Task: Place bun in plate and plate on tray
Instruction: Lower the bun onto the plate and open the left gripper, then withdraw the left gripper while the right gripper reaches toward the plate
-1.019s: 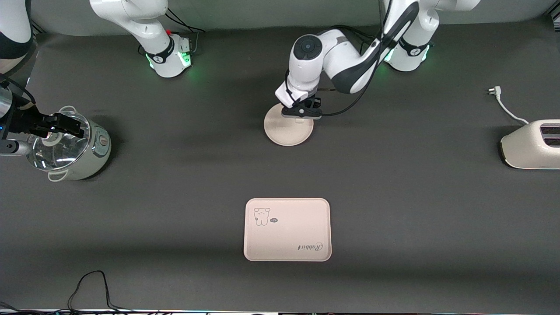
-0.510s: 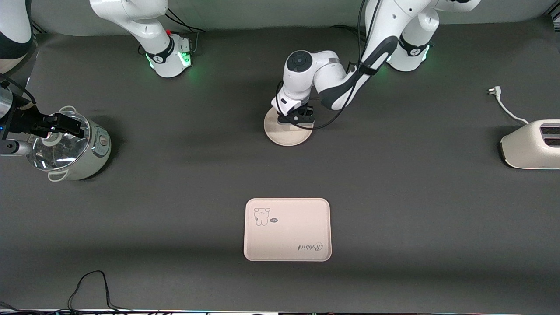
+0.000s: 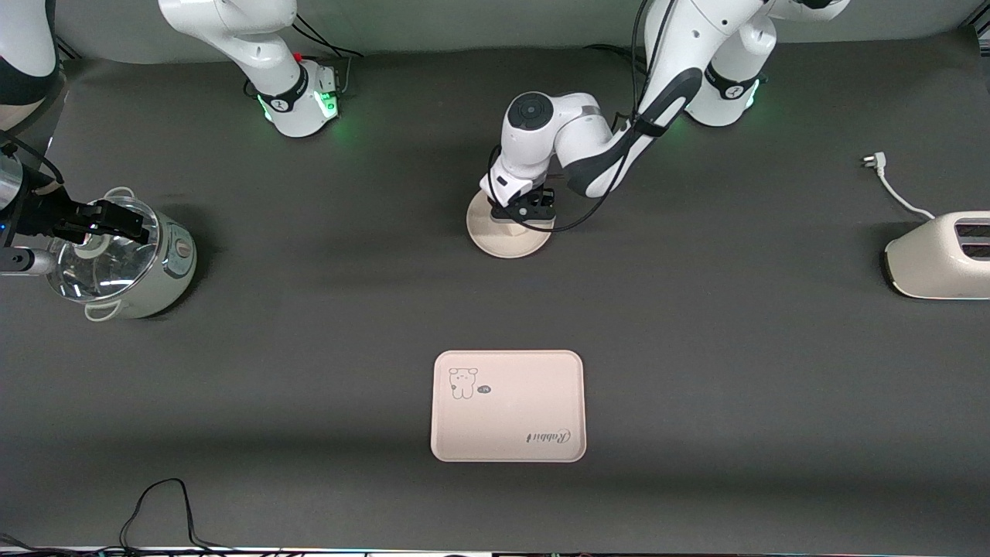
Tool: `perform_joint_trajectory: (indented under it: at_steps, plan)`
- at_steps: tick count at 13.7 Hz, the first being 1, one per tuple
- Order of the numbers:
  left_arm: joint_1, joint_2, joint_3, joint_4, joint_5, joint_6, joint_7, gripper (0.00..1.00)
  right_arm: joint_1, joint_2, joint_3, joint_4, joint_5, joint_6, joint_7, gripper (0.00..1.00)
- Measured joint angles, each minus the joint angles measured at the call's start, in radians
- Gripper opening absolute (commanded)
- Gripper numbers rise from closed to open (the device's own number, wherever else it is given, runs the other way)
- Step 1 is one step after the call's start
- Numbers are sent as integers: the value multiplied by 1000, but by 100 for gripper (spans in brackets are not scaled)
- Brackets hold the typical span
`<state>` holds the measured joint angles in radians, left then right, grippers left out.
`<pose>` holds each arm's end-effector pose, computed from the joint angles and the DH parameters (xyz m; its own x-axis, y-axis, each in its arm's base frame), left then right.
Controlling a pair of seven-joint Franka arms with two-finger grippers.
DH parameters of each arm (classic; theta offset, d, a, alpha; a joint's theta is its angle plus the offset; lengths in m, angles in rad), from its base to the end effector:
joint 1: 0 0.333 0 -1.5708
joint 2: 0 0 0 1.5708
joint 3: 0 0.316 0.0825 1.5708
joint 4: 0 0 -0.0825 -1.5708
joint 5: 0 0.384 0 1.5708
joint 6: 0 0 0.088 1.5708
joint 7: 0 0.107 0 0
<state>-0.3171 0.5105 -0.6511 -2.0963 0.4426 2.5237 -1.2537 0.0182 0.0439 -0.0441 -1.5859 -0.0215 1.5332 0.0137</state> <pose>0.3315 -0.4823 0.2249 1.0000 -0.0039 -0.0054 -0.0035 -0.9973 0.0727 0.5615 -0.0164 0.5899 0.9946 -0.0404 -0.0961 -0.0382 -0.9990 0.0247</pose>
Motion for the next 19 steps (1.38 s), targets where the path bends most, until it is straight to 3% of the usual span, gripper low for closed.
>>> perform_joint_trajectory:
  at_steps: [2, 3, 4, 7, 11, 14, 17, 19]
  plan:
    - [0, 0, 1, 0, 1, 0, -1, 79, 0, 0, 0, 0, 0, 0, 0, 100]
    - [0, 0, 2, 0, 1, -1, -1, 97, 0, 0, 0, 0, 0, 0, 0, 100]
    - [0, 0, 3, 2, 1, -1, -1, 99, 0, 0, 0, 0, 0, 0, 0, 100]
    - [2, -3, 6, 54, 5, -58, -1, 100, 0, 1, 0, 0, 0, 0, 0, 100]
    - [15, -30, 5, 273, 13, -344, 103, 100, 0, 1, 0, 0, 0, 0, 0, 100]
    - [109, -82, 6, 334, -1, -391, 251, 100, 0, 1, 0, -5, 0, 0, 0, 100]
    - [228, -104, 6, 399, -97, -411, 443, 100, 15, -1, 0, -21, 39, 2, 0, 100]
    - [290, -112, 6, 457, -125, -495, 551, 100, 64, -7, 1, -22, 52, 2, 6, 100]
